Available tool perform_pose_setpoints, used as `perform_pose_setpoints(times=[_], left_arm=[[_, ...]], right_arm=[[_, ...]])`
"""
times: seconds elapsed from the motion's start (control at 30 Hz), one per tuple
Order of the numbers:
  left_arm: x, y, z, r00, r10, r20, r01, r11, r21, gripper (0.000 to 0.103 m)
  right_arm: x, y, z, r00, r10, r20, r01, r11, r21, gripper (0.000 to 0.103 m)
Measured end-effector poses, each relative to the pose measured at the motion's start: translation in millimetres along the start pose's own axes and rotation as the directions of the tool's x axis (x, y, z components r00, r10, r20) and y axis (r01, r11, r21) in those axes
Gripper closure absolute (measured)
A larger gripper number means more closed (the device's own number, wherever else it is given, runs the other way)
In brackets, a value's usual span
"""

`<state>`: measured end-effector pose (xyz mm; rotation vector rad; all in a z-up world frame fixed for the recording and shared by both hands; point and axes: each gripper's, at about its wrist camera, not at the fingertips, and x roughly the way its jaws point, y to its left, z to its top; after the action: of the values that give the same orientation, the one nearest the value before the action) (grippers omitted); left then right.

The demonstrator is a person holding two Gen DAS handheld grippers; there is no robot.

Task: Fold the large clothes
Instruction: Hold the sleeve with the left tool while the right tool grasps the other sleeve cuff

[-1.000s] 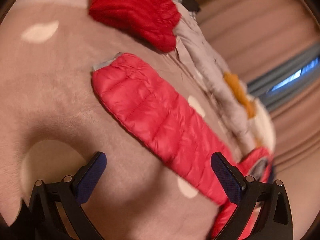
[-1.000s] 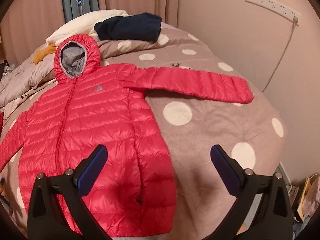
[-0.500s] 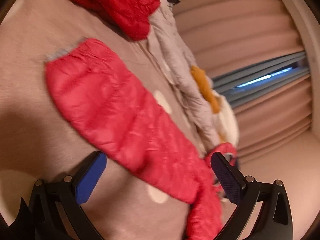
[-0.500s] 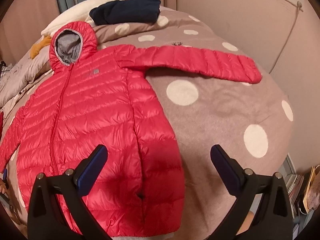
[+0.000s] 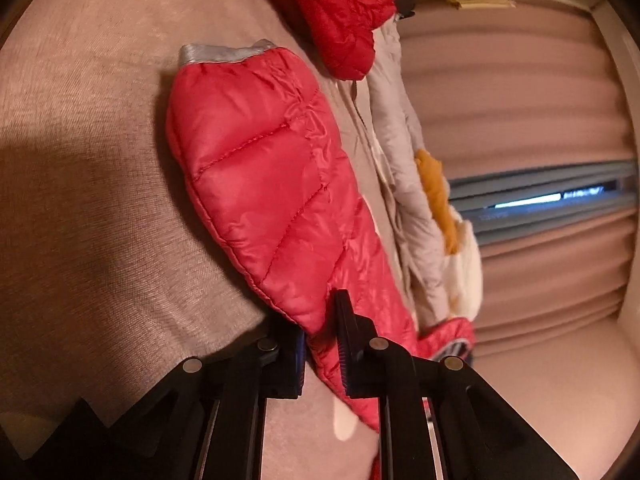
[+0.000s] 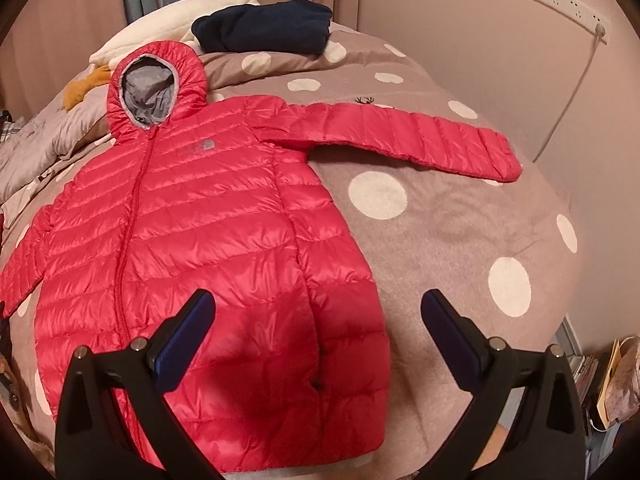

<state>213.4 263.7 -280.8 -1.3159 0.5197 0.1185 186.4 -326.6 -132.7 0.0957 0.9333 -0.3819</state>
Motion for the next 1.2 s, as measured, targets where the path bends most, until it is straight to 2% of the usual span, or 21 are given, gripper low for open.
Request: perform_pose_setpoints(times=[0.13, 0.33, 0.53, 0.7, 0.77, 0.9, 1.0, 1.2], left_arm=[[1.2, 1.7, 1.6, 1.0, -0.026, 0.012, 0.026, 0.999, -0.025, 0.087], [1.5, 5.8, 1.3, 0.998, -0.043, 0.042, 0.044, 0.998, -0.032, 0.087], [-0.1, 4.4, -3.2, 0.997, 0.004, 0.071, -0.004, 1.0, -0.002, 0.088], [-1.7, 2.3, -5.0, 0.996, 0.031, 0.084, -0.033, 0.999, 0.022, 0.088], [-3.1, -0.7, -7.9, 0.989, 0.104, 0.109, -0.106, 0.994, 0.017, 0.091], [-8.4, -10.9, -17.1, 0.965, 0.199, 0.169, -0.209, 0.977, 0.047, 0.091], [-11.1, -9.5, -15.9, 0.964, 0.21, 0.164, -0.219, 0.975, 0.039, 0.092], [-24.2, -6.2, -12.9, 0.961, 0.227, 0.159, -0.236, 0.971, 0.042, 0.092]], right_arm=[[-4.6, -1.5, -3.9, 1.0, 0.01, -0.001, -0.01, 1.0, -0.004, 0.0], [0.6, -22.3, -4.0, 1.0, -0.006, -0.006, 0.006, 0.998, 0.064, 0.0], [10.1, -34.4, -1.8, 1.0, -0.019, -0.024, 0.022, 0.992, 0.124, 0.0], [23.5, -30.5, 4.6, 0.998, 0.027, -0.054, -0.017, 0.986, 0.164, 0.0], [26.1, -26.8, 5.4, 0.997, 0.056, -0.051, -0.046, 0.982, 0.184, 0.0], [35.6, -19.8, 1.7, 0.987, 0.125, -0.098, -0.102, 0.973, 0.208, 0.0], [39.1, -23.0, -2.5, 0.979, 0.164, -0.118, -0.133, 0.963, 0.234, 0.0], [38.3, -48.3, -6.3, 0.983, 0.142, -0.112, -0.105, 0.952, 0.287, 0.0]])
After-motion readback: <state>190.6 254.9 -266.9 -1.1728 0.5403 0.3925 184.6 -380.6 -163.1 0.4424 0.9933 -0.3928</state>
